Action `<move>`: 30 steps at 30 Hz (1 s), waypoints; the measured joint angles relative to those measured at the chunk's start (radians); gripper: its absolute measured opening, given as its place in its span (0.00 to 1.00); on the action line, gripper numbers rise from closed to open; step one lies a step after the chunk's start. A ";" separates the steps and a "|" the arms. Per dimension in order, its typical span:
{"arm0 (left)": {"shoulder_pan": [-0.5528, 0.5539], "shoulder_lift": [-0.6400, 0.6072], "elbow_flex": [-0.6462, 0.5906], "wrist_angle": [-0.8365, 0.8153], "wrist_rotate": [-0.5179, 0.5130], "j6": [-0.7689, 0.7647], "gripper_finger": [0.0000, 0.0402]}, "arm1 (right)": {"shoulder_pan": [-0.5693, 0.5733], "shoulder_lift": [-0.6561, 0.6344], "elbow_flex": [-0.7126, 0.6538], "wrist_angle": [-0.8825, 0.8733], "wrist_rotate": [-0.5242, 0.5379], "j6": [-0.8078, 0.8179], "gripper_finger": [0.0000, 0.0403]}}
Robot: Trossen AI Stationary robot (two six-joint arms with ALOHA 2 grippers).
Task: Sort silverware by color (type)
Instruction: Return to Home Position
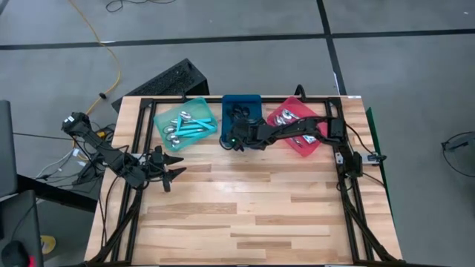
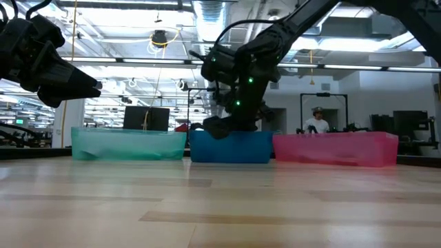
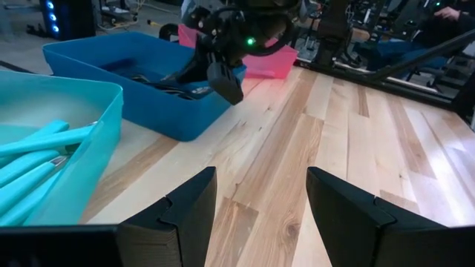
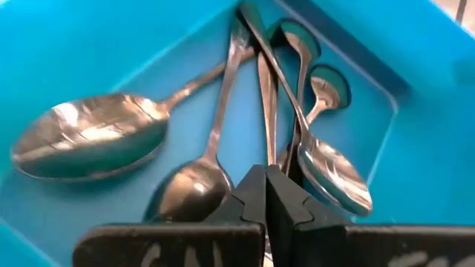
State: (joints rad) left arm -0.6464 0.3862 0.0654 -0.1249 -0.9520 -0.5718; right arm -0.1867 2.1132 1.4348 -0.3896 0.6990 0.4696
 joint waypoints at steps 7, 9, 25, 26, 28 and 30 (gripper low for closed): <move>0.000 0.000 0.000 0.000 0.002 -0.001 0.48 | -0.015 0.000 0.000 0.010 -0.110 0.001 0.05; 0.000 0.000 0.000 0.000 0.002 -0.001 0.48 | -0.029 0.000 0.000 0.012 -0.171 0.001 0.05; 0.000 0.000 0.000 0.000 0.003 -0.001 0.48 | -0.053 -0.028 0.006 0.034 -0.294 -0.030 0.05; 0.000 0.000 0.000 0.000 0.003 -0.001 0.48 | -0.056 -0.034 0.010 0.032 -0.295 -0.032 0.05; 0.000 0.000 0.000 0.000 0.003 -0.001 0.48 | -0.064 -0.049 0.009 0.012 -0.320 -0.035 0.06; 0.000 0.000 0.000 0.000 0.003 0.000 0.48 | -0.068 -0.054 0.008 0.029 -0.336 -0.036 0.06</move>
State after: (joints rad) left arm -0.6464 0.3862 0.0651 -0.1246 -0.9485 -0.5718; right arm -0.2550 2.0596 1.4430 -0.3610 0.3630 0.4332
